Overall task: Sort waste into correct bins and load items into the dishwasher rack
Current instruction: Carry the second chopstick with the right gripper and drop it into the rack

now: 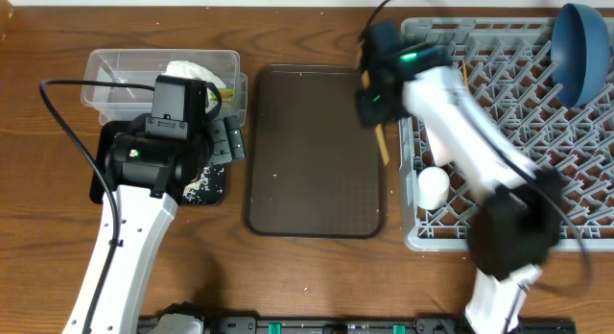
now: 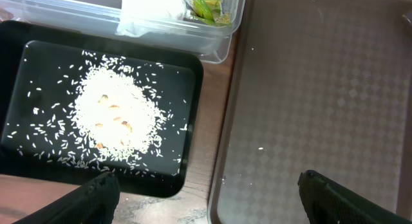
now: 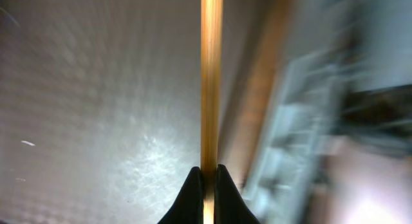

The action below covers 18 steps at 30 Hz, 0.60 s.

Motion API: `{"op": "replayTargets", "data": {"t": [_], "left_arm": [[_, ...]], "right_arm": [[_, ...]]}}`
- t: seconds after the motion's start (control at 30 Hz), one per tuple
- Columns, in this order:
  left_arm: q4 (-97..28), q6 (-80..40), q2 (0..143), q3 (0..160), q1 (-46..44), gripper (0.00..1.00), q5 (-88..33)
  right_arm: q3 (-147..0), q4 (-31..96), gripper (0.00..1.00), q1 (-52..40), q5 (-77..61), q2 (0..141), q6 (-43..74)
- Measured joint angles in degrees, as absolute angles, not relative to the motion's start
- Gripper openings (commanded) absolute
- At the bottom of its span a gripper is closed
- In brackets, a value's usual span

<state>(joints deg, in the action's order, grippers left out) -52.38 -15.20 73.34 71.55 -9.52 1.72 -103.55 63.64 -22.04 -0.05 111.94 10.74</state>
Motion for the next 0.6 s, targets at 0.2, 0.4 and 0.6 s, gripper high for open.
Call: {"op": "replayTargets", "data": {"t": [0.2,0.4,0.6], "left_arm": [[-52.36,-15.2,73.34,71.55,-9.52,0.91,1.72],[-52.38,-15.2,73.34,71.55,-9.54,0.91,1.72],[-52.38,-15.2,73.34,71.55,-9.52,0.91,1.72]], "right_arm": [[-106.13,65.98,0.01,-13.23,7.33,99.5,7.16],[-104.53,65.82,0.01,-5.85,11.05,101.47,1.98],[-101.84,64.47,0.01,-2.11,9.47,106.19,-3.49]]}}
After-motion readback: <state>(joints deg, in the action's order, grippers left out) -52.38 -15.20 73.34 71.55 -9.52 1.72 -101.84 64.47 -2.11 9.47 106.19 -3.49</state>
